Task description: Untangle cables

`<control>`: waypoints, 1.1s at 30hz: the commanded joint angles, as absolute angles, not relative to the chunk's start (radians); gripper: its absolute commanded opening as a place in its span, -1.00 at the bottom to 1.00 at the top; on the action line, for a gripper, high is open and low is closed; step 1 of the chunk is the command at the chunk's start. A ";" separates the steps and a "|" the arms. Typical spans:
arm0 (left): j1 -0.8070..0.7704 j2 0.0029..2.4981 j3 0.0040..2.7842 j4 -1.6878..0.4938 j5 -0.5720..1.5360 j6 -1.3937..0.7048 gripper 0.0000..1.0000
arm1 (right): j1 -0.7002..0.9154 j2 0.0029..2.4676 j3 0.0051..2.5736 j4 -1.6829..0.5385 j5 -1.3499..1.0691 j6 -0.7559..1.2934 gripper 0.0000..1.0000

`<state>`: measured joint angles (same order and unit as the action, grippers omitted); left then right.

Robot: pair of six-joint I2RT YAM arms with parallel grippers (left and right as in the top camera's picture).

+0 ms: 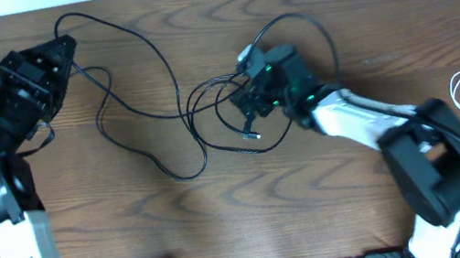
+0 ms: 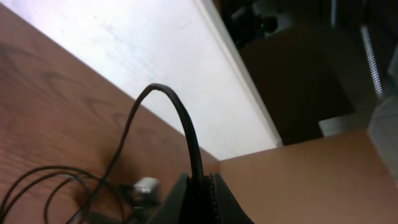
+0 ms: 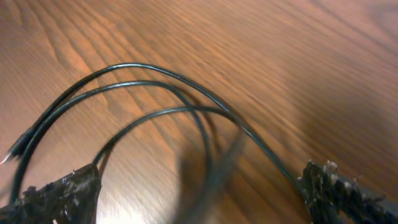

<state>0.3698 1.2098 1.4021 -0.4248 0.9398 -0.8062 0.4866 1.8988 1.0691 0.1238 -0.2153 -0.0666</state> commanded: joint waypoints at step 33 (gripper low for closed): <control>0.358 1.684 1.417 -0.591 -0.007 -0.623 0.90 | 0.497 1.852 1.227 -0.372 -0.379 0.093 0.01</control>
<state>0.3489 1.7058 1.4021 -0.5854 0.0242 -0.6483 0.5064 1.8519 1.0893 -0.2157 -0.4004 0.0879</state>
